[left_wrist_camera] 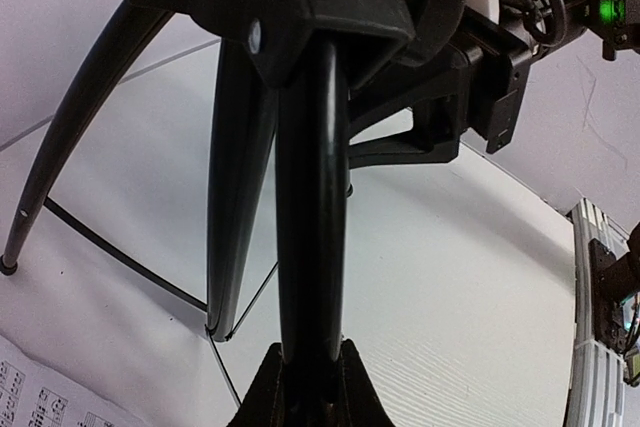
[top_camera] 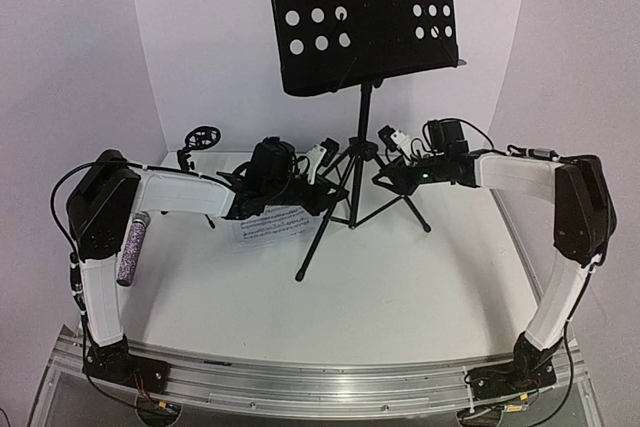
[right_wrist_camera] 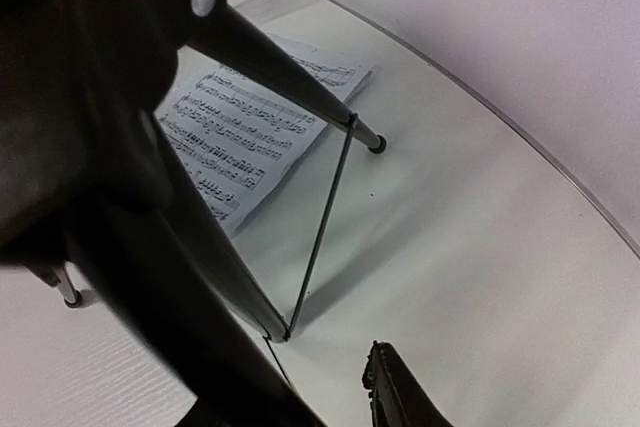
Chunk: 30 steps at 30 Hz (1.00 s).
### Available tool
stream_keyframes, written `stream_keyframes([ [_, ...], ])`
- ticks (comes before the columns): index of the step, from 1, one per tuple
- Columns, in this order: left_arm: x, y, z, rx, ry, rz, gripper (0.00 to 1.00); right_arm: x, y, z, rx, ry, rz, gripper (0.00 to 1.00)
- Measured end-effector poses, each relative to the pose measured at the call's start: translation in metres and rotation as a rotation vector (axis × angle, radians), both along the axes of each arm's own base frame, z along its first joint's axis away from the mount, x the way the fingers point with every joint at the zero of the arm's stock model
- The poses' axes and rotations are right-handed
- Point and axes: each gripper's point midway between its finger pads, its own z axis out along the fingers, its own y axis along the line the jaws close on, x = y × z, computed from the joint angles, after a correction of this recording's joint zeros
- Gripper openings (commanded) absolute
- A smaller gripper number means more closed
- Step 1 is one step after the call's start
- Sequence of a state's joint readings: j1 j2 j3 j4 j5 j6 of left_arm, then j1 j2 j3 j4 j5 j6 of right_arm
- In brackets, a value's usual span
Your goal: Pack up the instrument practice props
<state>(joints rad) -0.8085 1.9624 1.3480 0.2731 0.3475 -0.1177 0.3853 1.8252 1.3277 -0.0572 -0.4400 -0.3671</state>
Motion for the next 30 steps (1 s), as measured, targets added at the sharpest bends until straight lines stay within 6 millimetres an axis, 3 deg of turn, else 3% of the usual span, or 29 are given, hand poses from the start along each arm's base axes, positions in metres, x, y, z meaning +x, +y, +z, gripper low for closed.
stream_keyframes([
  [3,0.005,-0.001,0.003,-0.006,-0.016,0.002,0.0,0.002,0.008,0.003,-0.007,-0.063,0.023,0.07],
  [6,0.022,0.004,0.008,-0.012,-0.034,0.022,0.0,0.003,0.016,0.006,-0.029,-0.135,0.037,0.0],
  [19,0.029,-0.006,0.021,0.015,-0.02,-0.033,0.0,0.001,0.012,0.014,-0.023,-0.085,-0.151,0.0],
  [30,0.035,-0.006,0.037,-0.027,0.018,-0.007,0.0,0.008,0.011,0.033,-0.084,-0.091,-0.273,0.0],
])
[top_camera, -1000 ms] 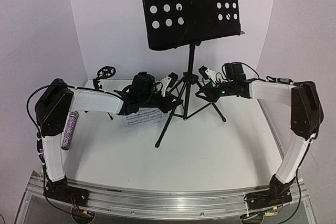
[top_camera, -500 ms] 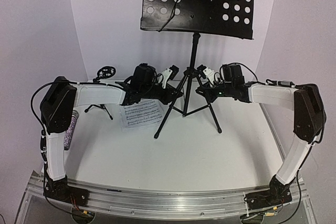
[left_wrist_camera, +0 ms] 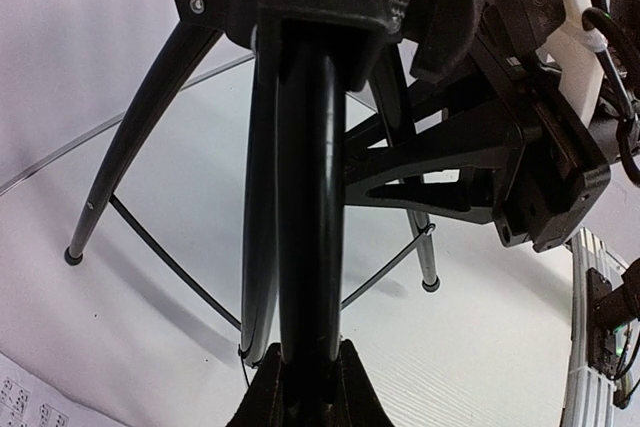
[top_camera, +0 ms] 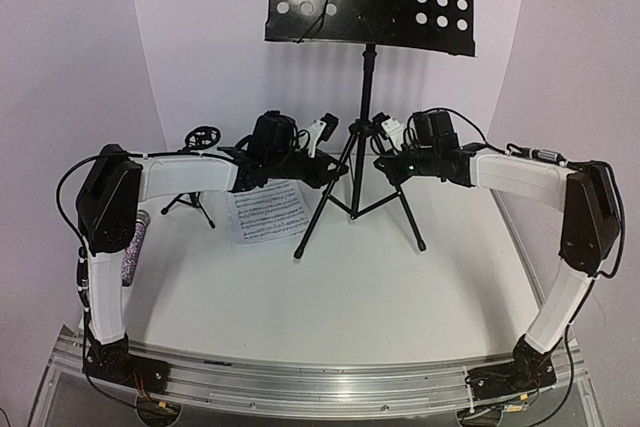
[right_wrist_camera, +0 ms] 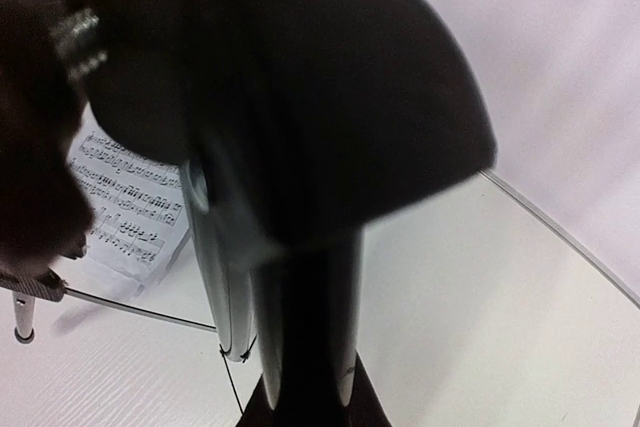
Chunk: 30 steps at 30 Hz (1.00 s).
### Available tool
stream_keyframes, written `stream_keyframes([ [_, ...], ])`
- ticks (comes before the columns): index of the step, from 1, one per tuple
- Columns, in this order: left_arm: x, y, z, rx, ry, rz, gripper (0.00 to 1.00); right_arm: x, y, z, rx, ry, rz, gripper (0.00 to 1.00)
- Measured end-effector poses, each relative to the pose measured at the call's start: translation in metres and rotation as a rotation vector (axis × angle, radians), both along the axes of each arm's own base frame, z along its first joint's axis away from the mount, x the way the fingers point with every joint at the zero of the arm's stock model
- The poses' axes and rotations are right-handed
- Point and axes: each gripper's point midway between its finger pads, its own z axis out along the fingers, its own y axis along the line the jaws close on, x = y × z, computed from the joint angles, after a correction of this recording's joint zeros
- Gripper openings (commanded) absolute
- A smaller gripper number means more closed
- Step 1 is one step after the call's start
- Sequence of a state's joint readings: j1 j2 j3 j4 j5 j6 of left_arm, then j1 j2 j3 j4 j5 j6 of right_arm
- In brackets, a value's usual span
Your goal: Pack up the instrument practice props
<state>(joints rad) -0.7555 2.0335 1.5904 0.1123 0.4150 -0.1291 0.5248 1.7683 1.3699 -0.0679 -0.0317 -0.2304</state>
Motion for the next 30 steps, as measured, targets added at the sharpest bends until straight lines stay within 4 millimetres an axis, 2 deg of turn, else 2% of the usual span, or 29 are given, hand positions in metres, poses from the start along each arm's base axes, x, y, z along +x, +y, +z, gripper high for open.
stream_keyframes([
  [9,0.01,-0.002,-0.005,0.028,-0.071,0.001,0.0,0.001,-0.002,0.0,-0.02,-0.013,-0.06,0.0],
  [19,0.018,-0.004,-0.016,0.067,-0.149,-0.009,0.0,0.0,0.001,-0.004,-0.04,-0.021,-0.046,0.0],
  [30,0.029,-0.007,-0.005,0.048,-0.189,0.016,0.0,0.011,0.007,0.007,0.022,-0.074,-0.063,0.0],
])
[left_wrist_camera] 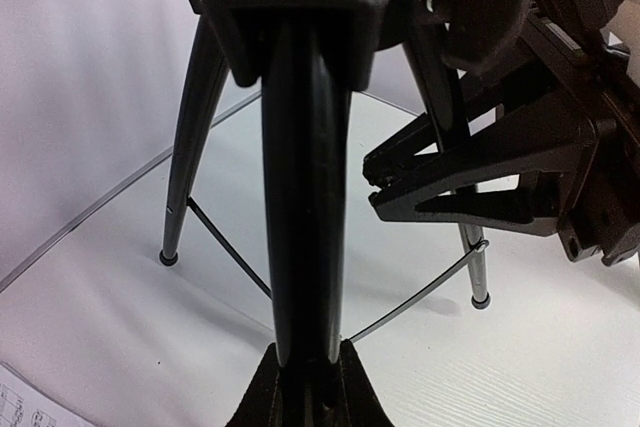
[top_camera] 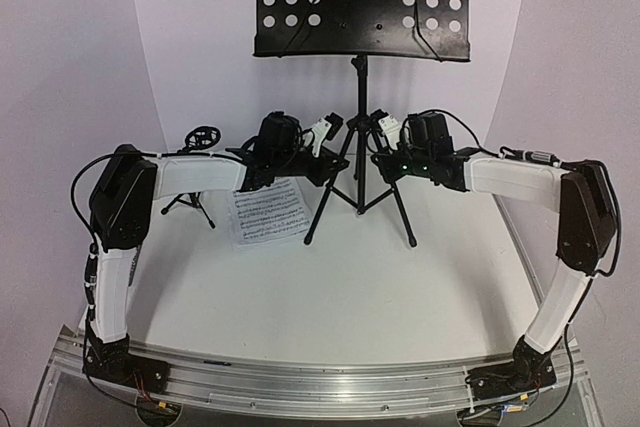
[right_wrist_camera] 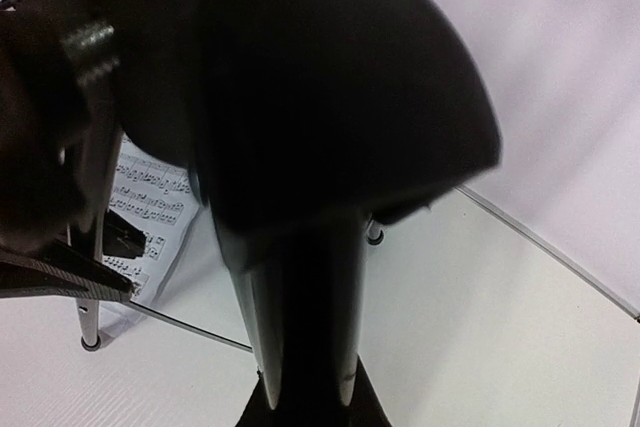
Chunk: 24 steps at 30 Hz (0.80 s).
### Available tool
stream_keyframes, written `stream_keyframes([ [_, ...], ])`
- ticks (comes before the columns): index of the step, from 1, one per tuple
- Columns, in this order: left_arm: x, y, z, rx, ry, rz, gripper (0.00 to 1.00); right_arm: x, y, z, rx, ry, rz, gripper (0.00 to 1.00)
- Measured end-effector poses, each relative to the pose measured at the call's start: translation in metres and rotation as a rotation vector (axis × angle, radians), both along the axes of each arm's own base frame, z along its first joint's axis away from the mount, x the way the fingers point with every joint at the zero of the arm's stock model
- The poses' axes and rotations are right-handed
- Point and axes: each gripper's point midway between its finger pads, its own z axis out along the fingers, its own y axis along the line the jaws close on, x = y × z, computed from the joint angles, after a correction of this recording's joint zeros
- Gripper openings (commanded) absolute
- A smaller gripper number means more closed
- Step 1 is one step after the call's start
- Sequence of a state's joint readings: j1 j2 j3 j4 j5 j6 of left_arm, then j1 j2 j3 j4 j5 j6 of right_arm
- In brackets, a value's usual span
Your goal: Pack up the instrument practice props
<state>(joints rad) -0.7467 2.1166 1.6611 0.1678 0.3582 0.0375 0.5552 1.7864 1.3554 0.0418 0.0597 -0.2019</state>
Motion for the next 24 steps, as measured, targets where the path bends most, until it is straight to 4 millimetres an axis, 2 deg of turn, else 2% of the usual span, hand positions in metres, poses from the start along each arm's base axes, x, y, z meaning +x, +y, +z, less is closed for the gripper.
stream_keyframes([
  [9,0.014,-0.003,0.022,-0.006,-0.073,-0.005,0.0,0.012,0.003,0.019,0.062,-0.064,-0.007,0.0],
  [19,0.027,-0.004,0.086,-0.1,-0.17,0.009,0.0,0.027,0.005,0.084,0.131,-0.163,-0.021,0.0],
  [24,0.027,-0.004,0.097,-0.147,-0.165,0.015,0.0,0.029,0.004,0.094,0.143,-0.16,-0.031,0.0],
])
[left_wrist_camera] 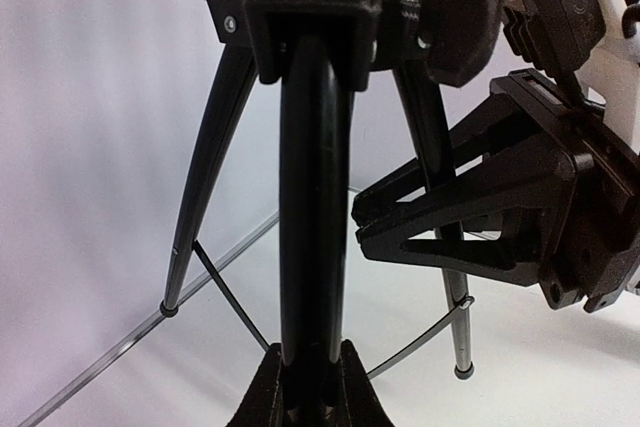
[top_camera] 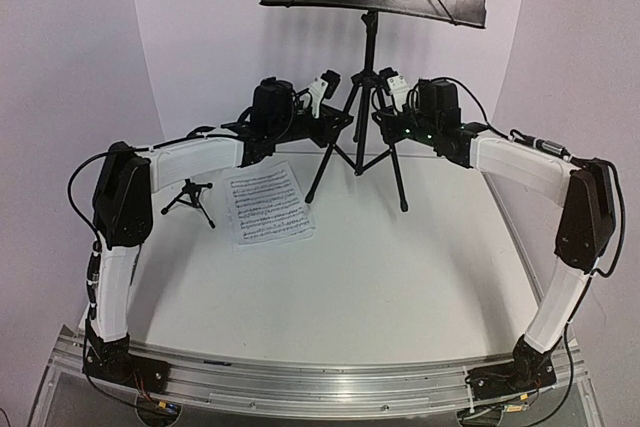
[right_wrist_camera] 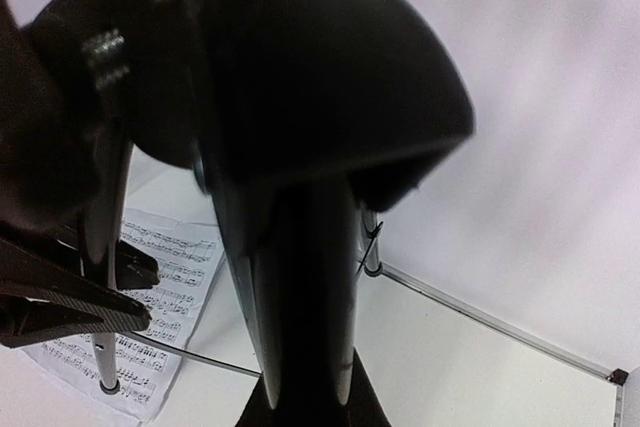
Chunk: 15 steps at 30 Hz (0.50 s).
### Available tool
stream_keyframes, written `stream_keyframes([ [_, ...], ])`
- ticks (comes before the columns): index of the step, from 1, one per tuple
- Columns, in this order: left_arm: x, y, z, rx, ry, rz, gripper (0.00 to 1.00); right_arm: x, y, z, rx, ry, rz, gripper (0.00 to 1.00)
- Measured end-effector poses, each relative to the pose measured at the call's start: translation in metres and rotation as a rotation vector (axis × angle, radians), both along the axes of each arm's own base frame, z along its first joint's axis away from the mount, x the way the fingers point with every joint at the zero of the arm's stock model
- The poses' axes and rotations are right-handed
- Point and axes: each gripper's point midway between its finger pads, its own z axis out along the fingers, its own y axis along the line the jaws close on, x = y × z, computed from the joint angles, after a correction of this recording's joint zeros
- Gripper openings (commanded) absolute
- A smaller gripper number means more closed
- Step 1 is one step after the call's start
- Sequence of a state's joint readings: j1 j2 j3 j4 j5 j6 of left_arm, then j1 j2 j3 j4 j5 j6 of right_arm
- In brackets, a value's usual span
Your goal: Pack up the instrument practice props
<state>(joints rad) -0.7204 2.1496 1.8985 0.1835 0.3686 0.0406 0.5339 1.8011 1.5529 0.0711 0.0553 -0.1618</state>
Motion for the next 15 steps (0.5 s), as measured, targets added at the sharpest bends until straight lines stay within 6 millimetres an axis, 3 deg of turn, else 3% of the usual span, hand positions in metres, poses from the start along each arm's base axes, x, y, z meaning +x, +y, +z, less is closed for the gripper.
stream_keyframes([
  [10,-0.002,-0.018,-0.007,-0.055,0.16,-0.083,0.0,0.0,-0.012,-0.012,0.058,0.105,-0.04,0.0],
  [15,-0.023,-0.032,-0.003,-0.07,0.307,-0.142,0.0,-0.017,-0.01,-0.009,0.158,0.205,-0.078,0.0],
])
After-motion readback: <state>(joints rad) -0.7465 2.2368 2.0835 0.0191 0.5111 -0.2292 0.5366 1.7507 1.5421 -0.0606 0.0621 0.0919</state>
